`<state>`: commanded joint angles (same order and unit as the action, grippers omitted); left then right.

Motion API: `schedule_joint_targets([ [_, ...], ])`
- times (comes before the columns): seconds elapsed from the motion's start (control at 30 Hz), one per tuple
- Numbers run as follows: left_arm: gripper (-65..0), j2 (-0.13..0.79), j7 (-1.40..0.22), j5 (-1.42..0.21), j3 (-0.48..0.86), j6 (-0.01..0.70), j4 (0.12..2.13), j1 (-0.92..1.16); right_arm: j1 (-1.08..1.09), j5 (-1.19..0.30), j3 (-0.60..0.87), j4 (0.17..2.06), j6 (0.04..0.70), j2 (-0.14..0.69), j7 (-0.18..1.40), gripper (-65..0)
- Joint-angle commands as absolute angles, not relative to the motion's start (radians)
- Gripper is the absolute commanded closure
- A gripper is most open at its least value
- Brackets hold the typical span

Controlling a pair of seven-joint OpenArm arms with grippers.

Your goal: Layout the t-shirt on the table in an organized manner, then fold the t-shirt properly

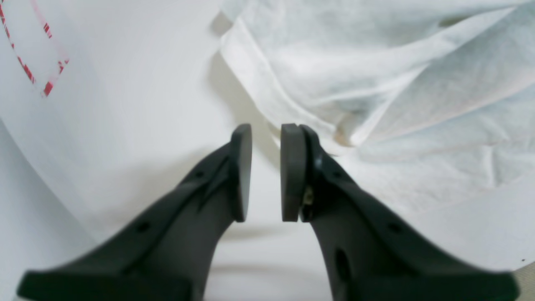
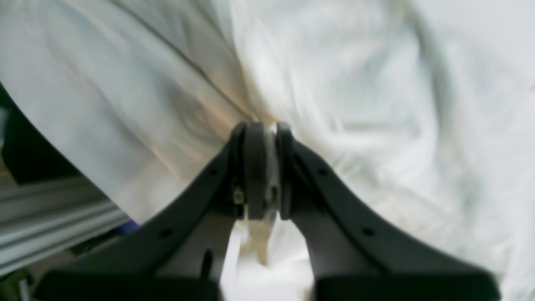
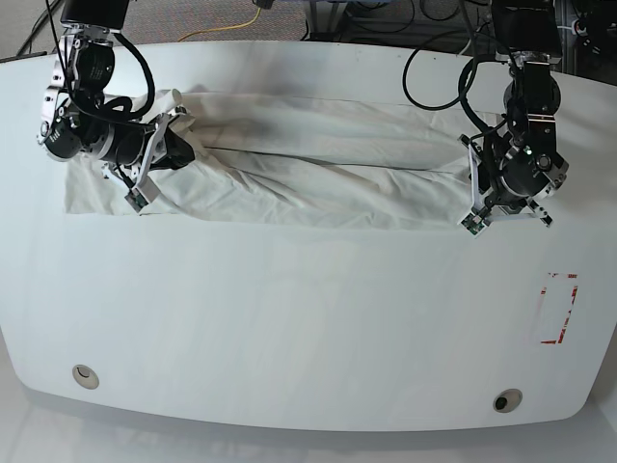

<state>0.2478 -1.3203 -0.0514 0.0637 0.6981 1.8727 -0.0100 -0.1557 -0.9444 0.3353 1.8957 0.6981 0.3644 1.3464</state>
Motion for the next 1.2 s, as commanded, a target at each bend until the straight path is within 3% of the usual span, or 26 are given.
schedule_joint_targets([
  [0.23,-10.6,0.248,-1.320,-0.051,0.064,0.698,1.873,-0.012,-0.179,-1.041,0.335,1.911,0.698,0.317,1.396,-6.0],
  [0.3,-10.6,0.248,-1.320,-0.051,0.064,0.698,1.873,-0.013,-0.179,-1.043,0.335,1.911,0.698,0.305,1.396,-9.5],
  [0.37,-10.6,0.248,-1.320,-0.051,0.064,0.698,1.873,-0.013,-0.180,-1.044,0.335,1.911,0.698,0.298,1.396,-17.8],
  [0.53,-10.6,0.248,-1.320,-0.051,0.064,0.698,1.873,-0.015,-0.182,-1.044,0.335,1.911,0.698,0.277,1.396,-51.4],
  [0.67,-10.6,0.248,-1.320,-0.051,0.064,0.698,1.873,-0.015,-0.179,-1.064,0.335,1.911,0.698,0.278,1.396,-63.6],
  [1.03,-10.6,0.248,-1.313,-0.051,0.062,0.698,1.851,-0.016,-0.125,-1.179,0.383,1.922,0.698,0.384,1.396,-63.9],
  [1.13,-10.6,0.248,-1.279,-0.051,0.062,0.698,1.851,-0.015,-0.122,-1.179,0.430,1.920,0.698,0.414,1.388,-58.0],
  [1.2,-10.6,0.248,-1.257,-0.051,0.062,0.698,1.851,-0.012,-0.127,-1.179,0.447,1.920,0.698,0.432,1.369,-49.8],
])
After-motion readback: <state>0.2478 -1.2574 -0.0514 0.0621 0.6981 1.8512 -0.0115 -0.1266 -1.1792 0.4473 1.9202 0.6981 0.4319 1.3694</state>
